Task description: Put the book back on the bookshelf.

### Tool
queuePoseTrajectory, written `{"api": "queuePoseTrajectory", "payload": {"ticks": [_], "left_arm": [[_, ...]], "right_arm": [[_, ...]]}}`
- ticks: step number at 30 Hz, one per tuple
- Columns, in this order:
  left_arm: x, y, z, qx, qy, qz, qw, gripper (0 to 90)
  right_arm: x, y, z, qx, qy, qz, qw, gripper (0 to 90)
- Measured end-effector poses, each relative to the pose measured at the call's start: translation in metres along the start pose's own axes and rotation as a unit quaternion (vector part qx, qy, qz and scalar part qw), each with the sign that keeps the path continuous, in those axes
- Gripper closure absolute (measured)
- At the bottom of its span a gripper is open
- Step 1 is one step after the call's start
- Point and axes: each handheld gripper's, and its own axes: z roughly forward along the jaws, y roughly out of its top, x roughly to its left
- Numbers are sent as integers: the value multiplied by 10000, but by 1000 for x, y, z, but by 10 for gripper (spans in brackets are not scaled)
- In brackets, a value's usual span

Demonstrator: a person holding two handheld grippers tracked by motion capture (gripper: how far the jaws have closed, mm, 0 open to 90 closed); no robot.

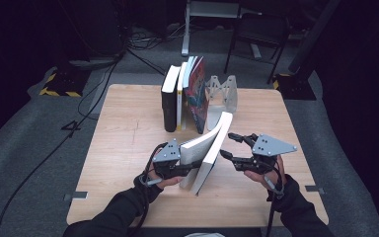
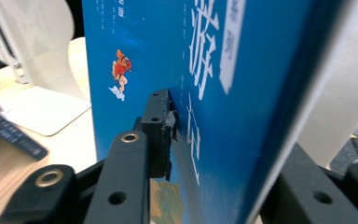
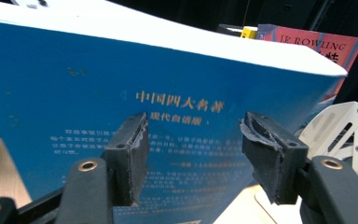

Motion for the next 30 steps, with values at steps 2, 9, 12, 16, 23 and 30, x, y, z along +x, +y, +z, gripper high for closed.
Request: {"api": "queuePoseTrajectory", "payload": {"ticks": [2,9,12,16,23,30], "left_arm": [[-1,-1,-7,93,22,122,9999,637],[-19,-15,-18,623,180,390,9971,507],[-28,-22,-18,818,254,402,9955,386],[-37,-27,-15,925,188,355,9949,299],[-50,-30,-6,1035,186,331,9939,238],[-48,-38,15,1043,628,43,9926,202]], "right_arm": [[3,-3,2,68,-7,-8,10000,407],[15,-9,7,231,145,-188,9995,415],[21,-12,10,321,208,-250,9990,415],[22,-14,12,365,250,-188,9988,411],[28,-21,23,544,332,-269,9976,404],[32,-31,35,671,290,-248,9970,381]]}}
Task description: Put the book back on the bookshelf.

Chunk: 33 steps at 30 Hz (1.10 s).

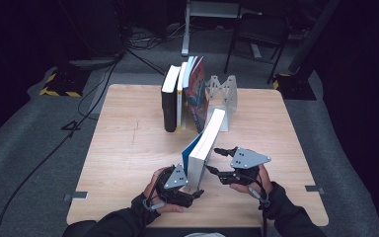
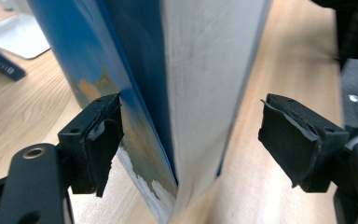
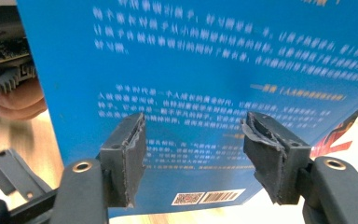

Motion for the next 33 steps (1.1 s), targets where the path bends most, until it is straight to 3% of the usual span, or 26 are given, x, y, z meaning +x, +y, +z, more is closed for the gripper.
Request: {"api": "queuePoseTrajectory", "payload": {"ticks": [7,8,17,22,27,33], "left_arm": [[-3,2,6,-259,434,-117,9987,244],[-3,3,7,-317,586,-122,9977,263],[2,2,-3,-280,587,-45,9979,409],[17,-3,-16,-197,470,-137,9986,562],[33,-6,-26,-69,192,-29,9998,580],[49,-12,-41,87,-340,184,9992,588]], "right_arm": [[-3,-5,6,62,-56,23,10000,325],[-3,-5,7,69,-73,16,9999,320],[-9,-8,10,151,-296,56,9994,325],[-18,-13,7,234,-428,119,9987,323],[-24,-18,3,294,-517,134,9981,319],[-35,-29,1,421,-508,272,9975,306]]}}
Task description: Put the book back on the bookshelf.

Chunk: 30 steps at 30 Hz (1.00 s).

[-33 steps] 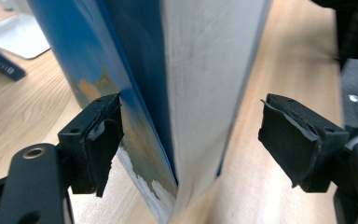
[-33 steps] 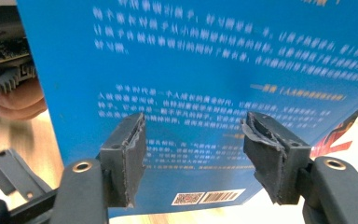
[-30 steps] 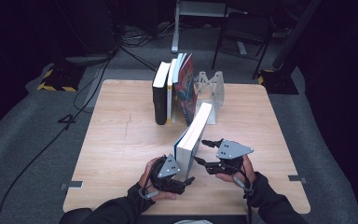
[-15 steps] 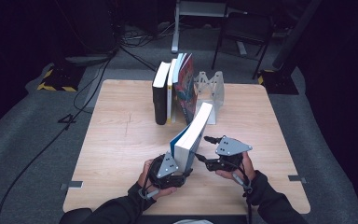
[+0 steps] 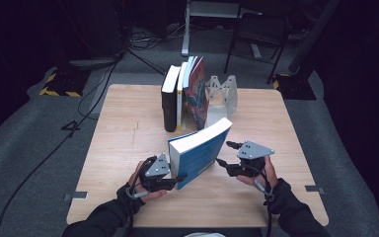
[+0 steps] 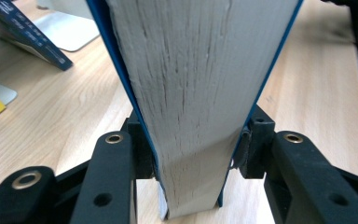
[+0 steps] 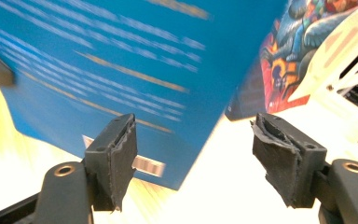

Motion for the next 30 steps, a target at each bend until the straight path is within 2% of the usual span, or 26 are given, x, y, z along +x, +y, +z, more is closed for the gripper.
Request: {"api": "queuePoseTrajectory", "payload": {"ticks": [5,7,9,11,15,19,21,22,23,24,30], "left_arm": [[8,-9,-16,65,-325,62,9994,589],[10,-12,-21,97,-441,114,9989,588],[13,-14,-26,139,-546,127,9983,587],[17,-16,-30,154,-652,128,9977,586],[20,-18,-32,142,-710,123,9973,584],[21,-19,-33,158,-549,110,9983,572],[22,-20,-35,148,-349,24,9993,540],[22,-20,-35,148,-349,24,9993,515],[22,-20,-36,104,-247,24,9996,500],[22,-21,-41,-57,-165,-25,9998,507],[24,-22,-46,-139,30,-106,9998,499]], "right_arm": [[-4,-4,6,62,224,48,9997,302],[-3,-4,10,14,426,72,9991,294],[-1,-2,15,23,567,-2,9984,286],[2,0,20,-27,808,-38,9967,288],[4,5,27,-128,1176,-108,9929,301],[12,13,30,-292,1440,-281,9887,376],[16,16,30,-194,1290,-475,9903,390],[15,16,29,-199,1299,-421,9904,413],[12,15,28,-227,1348,-370,9899,434],[10,14,27,-236,1420,-326,9891,455],[11,12,18,-223,1560,-433,9866,525]]}}
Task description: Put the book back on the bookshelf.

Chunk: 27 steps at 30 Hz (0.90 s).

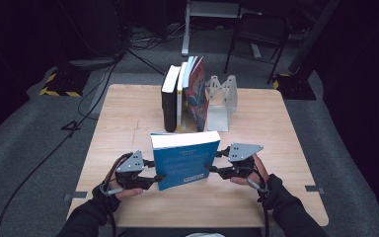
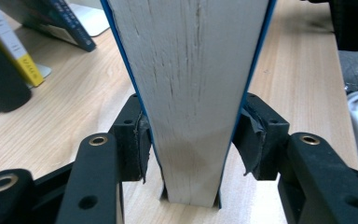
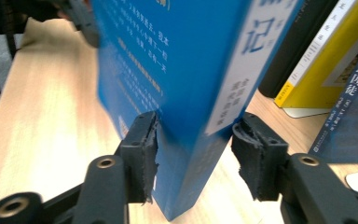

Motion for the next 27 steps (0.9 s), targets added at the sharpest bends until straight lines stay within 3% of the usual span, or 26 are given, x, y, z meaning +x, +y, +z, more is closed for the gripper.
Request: {"api": "queuePoseTrajectory", "payload": {"ticks": [4,7,10,13,22,27], "left_arm": [[1,3,3,-22,108,-24,9999,487],[6,6,9,-49,113,-153,9998,450],[11,10,16,-63,47,-145,9999,428],[12,11,19,-65,30,-156,9999,410],[26,31,51,-29,-277,-153,9995,338],[26,44,71,4,-392,-25,9992,317]], "right_arm": [[6,4,-9,-66,111,-48,9999,531],[10,20,-18,-332,65,-185,9993,521],[12,32,-29,-549,7,-184,9983,527],[14,35,-34,-546,-64,-227,9982,527],[13,41,-55,-543,-301,-56,9981,538],[14,50,-63,-595,-473,-80,9971,535]]}}
